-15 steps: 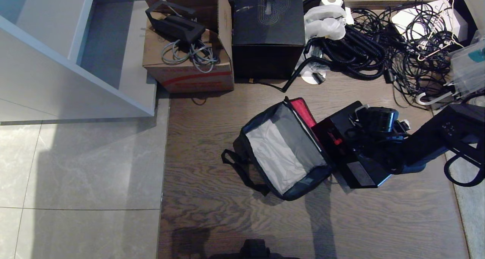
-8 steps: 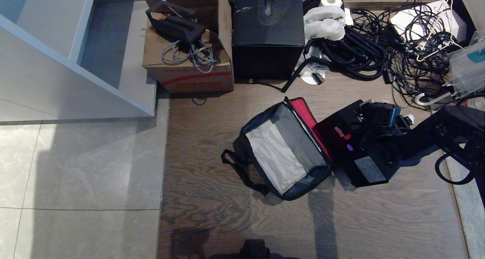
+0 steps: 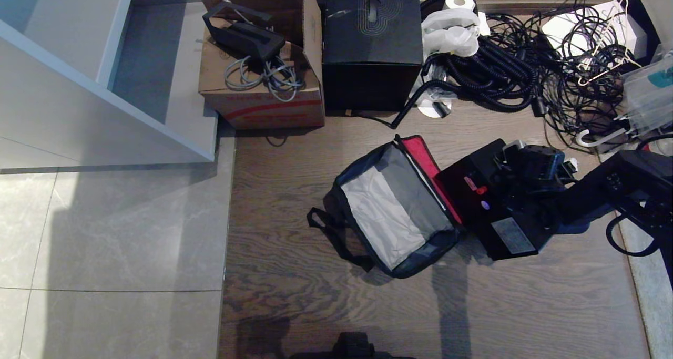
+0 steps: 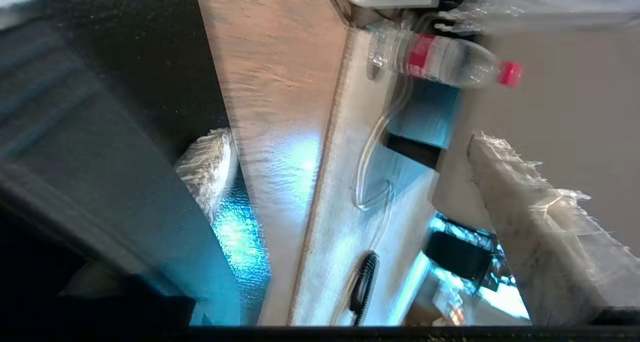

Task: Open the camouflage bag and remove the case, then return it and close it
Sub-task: Grip the handle again, then place the black box back

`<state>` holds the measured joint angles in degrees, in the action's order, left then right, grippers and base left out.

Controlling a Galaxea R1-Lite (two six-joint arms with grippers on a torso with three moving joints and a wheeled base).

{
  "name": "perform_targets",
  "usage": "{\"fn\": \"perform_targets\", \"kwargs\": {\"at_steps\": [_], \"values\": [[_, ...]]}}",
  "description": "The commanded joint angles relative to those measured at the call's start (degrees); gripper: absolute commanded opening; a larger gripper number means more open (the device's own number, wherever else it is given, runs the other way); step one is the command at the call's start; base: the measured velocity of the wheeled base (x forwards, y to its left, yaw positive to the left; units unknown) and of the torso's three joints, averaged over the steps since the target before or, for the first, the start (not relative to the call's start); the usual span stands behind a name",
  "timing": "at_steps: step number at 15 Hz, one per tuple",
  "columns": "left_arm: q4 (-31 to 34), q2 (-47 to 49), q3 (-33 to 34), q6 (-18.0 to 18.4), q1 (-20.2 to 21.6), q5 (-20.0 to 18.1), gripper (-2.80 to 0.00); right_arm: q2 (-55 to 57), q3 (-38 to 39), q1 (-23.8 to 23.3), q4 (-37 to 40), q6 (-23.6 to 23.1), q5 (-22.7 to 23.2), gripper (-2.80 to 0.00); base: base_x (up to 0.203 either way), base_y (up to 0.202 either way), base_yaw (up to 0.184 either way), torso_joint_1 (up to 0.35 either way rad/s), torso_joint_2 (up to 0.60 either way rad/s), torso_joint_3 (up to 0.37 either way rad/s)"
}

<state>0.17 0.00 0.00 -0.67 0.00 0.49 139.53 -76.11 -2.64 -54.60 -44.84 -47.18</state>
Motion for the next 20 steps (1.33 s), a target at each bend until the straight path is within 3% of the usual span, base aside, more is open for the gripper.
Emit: {"fn": "perform_targets", "kwargs": {"at_steps": [1,9,17,20], "values": [[0.01,0.00,0.00,-0.03,0.00,0.04,-2.80,-0.80,1.27,0.13,-0.49,-0.28,-0.27,-2.80,0.000,0.000,0.000,0.000,0.00,0.000],[0.01,0.00,-0.02,-0.03,0.00,0.04,-2.80,-7.76,9.46,5.81,-0.76,5.10,-0.80,-2.80,0.000,0.000,0.000,0.000,0.00,0.000],[0.01,0.00,0.00,-0.02,0.00,0.04,-2.80,-18.74,9.81,5.90,1.34,4.62,-0.49,-2.80,0.000,0.000,0.000,0.000,0.00,0.000],[0.01,0.00,0.00,-0.03,0.00,0.04,-2.80,-25.86,13.23,5.95,4.26,4.21,-0.54,-2.80,0.000,0.000,0.000,0.000,0.00,0.000]]}}
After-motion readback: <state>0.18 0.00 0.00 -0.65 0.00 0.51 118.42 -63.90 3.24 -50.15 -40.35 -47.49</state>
